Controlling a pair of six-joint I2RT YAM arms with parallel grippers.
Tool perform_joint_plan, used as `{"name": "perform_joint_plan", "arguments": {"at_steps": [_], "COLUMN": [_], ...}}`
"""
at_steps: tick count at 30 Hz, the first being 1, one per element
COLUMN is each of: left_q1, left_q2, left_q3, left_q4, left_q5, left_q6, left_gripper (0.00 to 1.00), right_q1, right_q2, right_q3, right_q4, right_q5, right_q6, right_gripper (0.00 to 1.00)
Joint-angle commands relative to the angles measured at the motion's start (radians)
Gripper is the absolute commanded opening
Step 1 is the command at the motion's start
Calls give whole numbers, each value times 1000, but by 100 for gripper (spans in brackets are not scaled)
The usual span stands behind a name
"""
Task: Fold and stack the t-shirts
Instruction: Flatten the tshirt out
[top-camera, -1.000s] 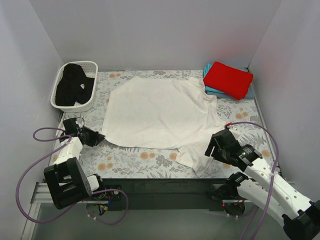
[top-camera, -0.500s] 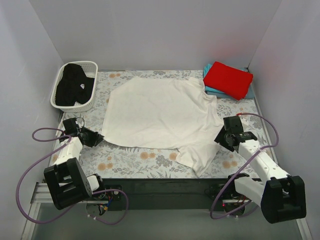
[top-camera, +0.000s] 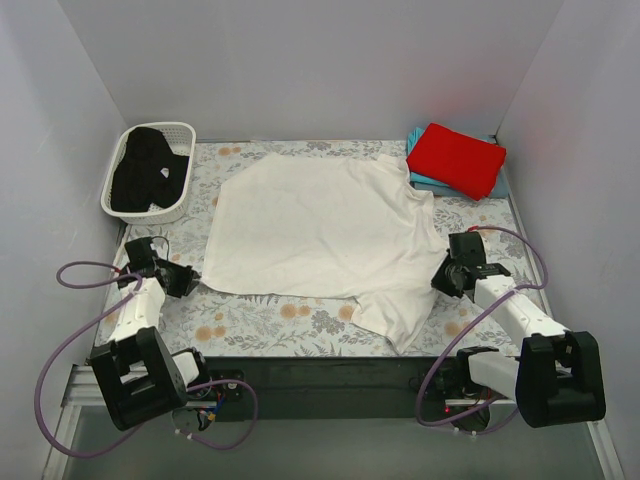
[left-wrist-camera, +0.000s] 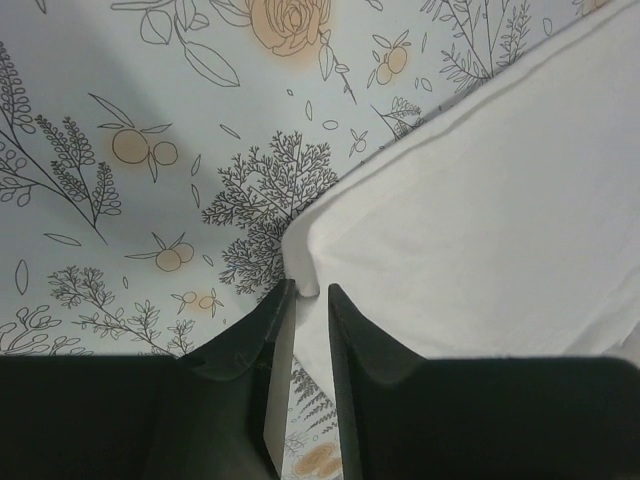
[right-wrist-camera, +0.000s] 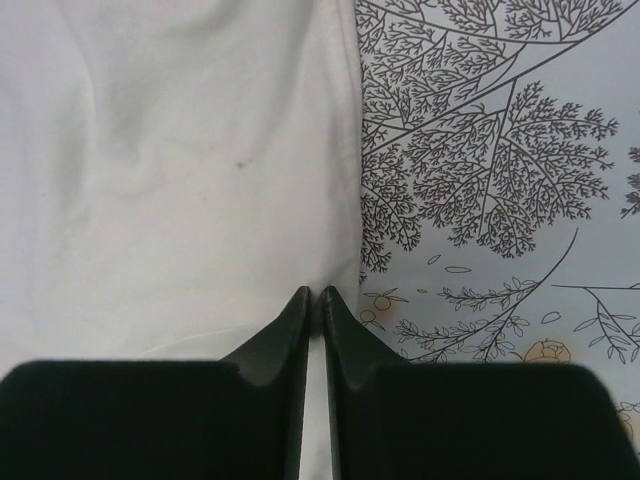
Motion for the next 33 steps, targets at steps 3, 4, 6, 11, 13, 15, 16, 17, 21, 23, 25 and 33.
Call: {"name": "perform_joint_plan", "arguments": {"at_steps": [3,4,6,11,13,15,16,17,21,23,25,33], "left_q1": [6,4,-2,-59,-105,-140,-148,-152,-174,-175,-175,-177], "left_q2": [-58,-65,-80,-114,-117,-112,-111,-109,-124,-134,-132,-30], "left_q3": [-4,-12,-21,-49,-49,-52,-54,-54,-46,-46,-46,-86], "left_q4": [-31,-33,-36,-53,-74,-100,-111,-120,-158,-169,-168,-47], "left_q5": [-43,-35,-33,-91,-131,-180,-209,-226,-302,-320,-329,-302], "left_q6": [-41,-45,-55,-108,-130,-165,-179,-186,-223,-233,-236,-211], "left_gripper": [23,25,30,33,33,33,33,33,32,32,32,33], "right_q1": [-22,-22,-24,-25,-27,-30,-31,-31,-39,-39,-39,-45], "right_q2": [4,4,-1,-42,-60,-68,-76,-79,-84,-81,-79,-45], "right_q3": [29,31,37,43,43,41,41,41,44,41,38,26], "right_q4": [44,47,49,47,42,33,32,29,19,15,12,9], "right_q5": [-63,-77,-92,-120,-126,-126,-126,-127,-141,-140,-141,-143], "right_q6": [-49,-52,-68,-83,-91,-94,-95,-100,-106,-108,-111,-112], "right_gripper": [14,18,23,40,44,44,45,45,45,45,45,45]}}
